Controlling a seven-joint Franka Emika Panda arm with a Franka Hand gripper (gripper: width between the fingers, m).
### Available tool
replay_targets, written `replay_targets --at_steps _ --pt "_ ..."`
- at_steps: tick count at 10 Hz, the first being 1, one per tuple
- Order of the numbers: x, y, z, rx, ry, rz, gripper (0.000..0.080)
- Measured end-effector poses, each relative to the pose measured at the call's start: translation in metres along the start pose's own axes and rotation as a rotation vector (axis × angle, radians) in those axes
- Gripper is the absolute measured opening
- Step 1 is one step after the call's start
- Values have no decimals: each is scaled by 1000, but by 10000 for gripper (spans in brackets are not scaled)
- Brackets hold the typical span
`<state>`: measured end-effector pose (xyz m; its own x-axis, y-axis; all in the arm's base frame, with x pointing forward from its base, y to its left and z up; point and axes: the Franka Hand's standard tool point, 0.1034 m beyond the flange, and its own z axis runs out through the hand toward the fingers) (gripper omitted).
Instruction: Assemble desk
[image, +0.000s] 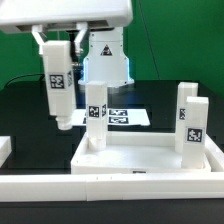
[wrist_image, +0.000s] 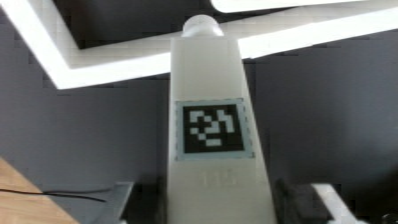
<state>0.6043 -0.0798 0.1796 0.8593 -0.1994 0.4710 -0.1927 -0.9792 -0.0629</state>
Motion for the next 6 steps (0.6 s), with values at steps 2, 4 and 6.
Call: replay_targets --at_steps 2,4,6 --pt "-6 -17 15 -10 11 29 287" --pt "-7 -17 19 -15 8 32 287" --pt "-14 -20 26 -15 -6 28 287"
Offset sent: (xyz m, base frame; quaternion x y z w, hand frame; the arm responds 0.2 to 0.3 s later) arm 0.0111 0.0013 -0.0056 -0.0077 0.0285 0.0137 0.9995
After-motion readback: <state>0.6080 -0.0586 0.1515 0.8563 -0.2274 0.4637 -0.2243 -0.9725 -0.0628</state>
